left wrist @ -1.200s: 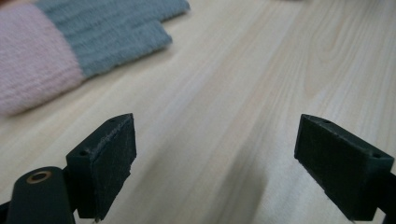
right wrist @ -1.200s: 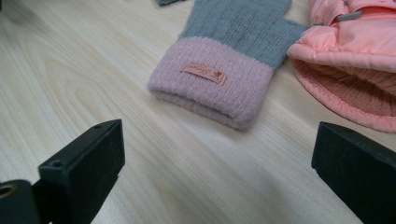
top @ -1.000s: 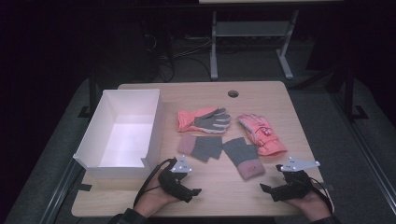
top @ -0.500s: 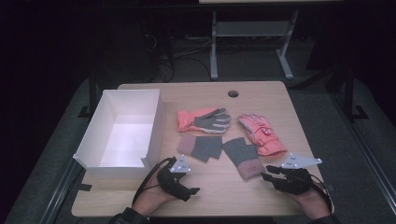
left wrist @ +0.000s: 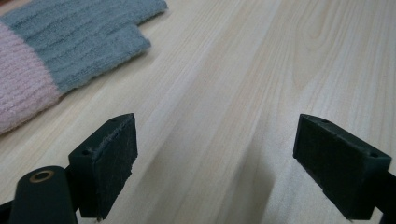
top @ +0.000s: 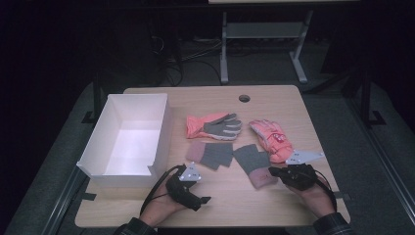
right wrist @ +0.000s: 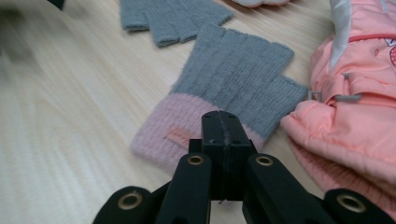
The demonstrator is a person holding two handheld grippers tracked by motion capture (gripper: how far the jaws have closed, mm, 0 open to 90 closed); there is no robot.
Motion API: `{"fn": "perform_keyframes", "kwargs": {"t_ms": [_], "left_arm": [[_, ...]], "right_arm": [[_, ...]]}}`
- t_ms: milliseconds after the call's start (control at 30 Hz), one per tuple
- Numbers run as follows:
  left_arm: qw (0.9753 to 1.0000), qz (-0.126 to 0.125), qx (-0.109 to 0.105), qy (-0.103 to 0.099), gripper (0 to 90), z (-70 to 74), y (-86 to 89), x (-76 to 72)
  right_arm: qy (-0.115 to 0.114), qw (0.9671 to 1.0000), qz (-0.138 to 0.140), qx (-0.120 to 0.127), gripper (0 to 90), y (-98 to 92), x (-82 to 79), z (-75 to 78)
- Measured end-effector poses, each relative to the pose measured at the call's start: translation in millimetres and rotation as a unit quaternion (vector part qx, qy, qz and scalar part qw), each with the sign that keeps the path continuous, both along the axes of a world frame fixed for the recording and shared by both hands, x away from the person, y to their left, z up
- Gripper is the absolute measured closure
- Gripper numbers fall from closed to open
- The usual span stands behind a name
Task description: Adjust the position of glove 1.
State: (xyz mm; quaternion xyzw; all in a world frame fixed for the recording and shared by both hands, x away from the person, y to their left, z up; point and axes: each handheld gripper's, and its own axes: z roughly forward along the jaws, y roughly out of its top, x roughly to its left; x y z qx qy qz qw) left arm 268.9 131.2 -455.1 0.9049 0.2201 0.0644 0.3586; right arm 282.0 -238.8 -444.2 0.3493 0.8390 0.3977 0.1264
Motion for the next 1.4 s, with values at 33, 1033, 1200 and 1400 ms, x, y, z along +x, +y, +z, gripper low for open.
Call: {"fn": "perform_keyframes", "kwargs": {"t_ms": [33,1033,1200,1400], "left_arm": [[1.0,-0.003,0.004,-0.003,13.2,0.3,0.9,0.9],[0.9997,0.004,-0.014,0.018,13.5,-0.2,3.6,7.0],[0.9997,0.005,-0.014,0.019,13.5,0.5,3.9,8.4],[0.9997,0.0,-0.011,0.022,13.6,0.5,3.3,7.2]], "right_arm": [[0.001,1.0,0.0,-0.005,90.0,1.0,1.9,-0.3],[0.048,0.9973,0.044,-0.034,90.0,26.8,4.1,-11.0],[0.051,0.9962,0.064,-0.03,90.0,35.2,-0.5,-11.0],[0.053,0.994,0.091,-0.029,90.0,47.8,-8.2,-10.2]]}}
